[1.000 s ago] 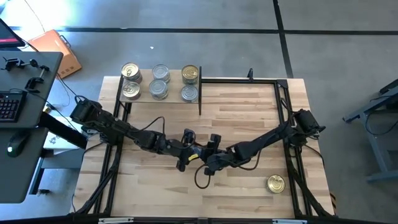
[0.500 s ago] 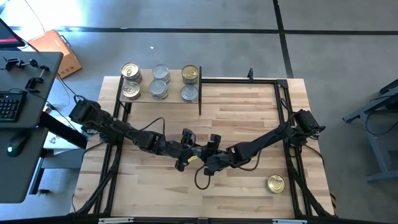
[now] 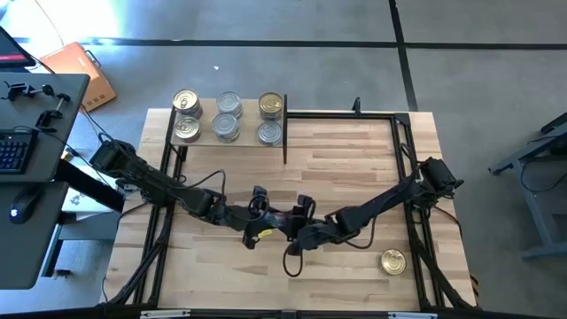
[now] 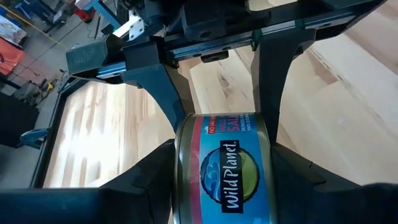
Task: Stack canned seafood by type on shelf
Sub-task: Stack the blue tuna can on top of the other blue tuna can on the shelf
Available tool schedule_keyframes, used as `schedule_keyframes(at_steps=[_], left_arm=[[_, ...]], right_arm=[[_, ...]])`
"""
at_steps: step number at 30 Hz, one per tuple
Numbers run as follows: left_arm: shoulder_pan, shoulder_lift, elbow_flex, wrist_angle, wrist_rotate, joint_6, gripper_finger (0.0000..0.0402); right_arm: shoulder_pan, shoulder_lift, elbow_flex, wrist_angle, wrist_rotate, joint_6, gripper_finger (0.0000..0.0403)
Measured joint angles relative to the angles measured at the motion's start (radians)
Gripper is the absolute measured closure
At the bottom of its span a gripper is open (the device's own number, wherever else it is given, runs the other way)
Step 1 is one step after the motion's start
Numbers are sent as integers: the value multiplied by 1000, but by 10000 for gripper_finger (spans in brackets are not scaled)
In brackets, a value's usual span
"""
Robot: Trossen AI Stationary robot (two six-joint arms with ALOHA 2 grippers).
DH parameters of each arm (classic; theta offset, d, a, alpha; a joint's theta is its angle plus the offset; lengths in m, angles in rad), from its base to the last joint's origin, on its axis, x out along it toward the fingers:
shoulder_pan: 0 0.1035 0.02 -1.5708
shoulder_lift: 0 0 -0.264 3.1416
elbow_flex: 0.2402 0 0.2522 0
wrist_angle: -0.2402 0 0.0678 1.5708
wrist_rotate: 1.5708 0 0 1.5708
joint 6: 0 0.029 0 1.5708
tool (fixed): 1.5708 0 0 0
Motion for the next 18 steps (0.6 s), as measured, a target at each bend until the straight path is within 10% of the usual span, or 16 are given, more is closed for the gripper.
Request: schedule_keyframes(at_steps=[12,18], left_arm=[[-5,3,-8,-78,61,-3,220],[-21,1,5,-239,-112,-65,220]], right_arm=[[-57,0,-3,10,-206,-95,112],[-57,0,-2,-144,-59,76,83]])
